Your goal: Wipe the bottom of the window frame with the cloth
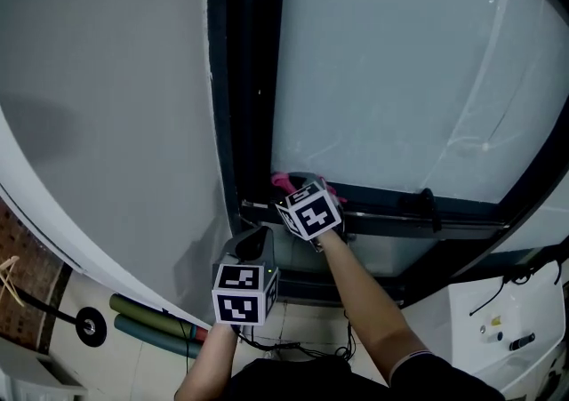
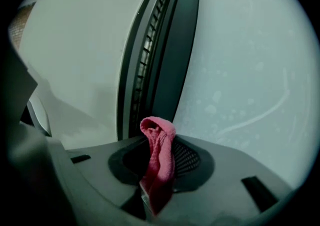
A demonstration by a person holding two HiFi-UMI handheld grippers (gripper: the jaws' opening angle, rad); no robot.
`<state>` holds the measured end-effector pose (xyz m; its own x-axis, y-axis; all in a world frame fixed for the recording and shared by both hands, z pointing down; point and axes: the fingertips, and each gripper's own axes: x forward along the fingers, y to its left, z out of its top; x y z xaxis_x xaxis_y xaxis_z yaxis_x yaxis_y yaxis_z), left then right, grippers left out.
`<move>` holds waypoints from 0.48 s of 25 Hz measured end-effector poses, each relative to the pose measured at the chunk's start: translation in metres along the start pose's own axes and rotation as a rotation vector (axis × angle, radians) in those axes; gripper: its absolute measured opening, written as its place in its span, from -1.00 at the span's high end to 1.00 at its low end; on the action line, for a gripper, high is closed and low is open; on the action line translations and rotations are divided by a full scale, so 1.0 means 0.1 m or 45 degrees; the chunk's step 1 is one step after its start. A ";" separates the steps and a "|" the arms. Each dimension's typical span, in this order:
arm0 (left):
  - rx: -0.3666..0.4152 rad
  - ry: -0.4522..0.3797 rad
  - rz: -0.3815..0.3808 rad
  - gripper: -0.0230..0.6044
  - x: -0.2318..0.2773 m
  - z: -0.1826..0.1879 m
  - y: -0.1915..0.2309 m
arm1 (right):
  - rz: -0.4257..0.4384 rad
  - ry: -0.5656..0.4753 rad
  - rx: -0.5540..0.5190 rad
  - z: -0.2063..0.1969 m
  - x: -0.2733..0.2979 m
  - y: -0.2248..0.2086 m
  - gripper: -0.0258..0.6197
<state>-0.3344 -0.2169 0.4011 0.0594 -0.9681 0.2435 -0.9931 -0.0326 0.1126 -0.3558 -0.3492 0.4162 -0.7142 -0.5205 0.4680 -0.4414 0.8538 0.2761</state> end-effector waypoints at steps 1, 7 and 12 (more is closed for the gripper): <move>0.001 0.004 -0.007 0.90 0.01 -0.01 -0.02 | 0.011 -0.009 0.012 0.00 -0.02 0.03 0.59; 0.027 0.004 -0.057 0.90 0.05 0.01 -0.21 | -0.044 -0.037 0.097 -0.13 -0.22 -0.12 0.60; 0.043 0.017 -0.102 0.90 0.09 -0.02 -0.37 | -0.208 -0.043 0.189 -0.43 -0.54 -0.56 0.60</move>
<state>-0.2966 -0.2241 0.4008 0.1399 -0.9586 0.2480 -0.9880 -0.1184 0.0995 -0.2689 -0.3680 0.4120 -0.6432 -0.6542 0.3978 -0.6263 0.7484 0.2182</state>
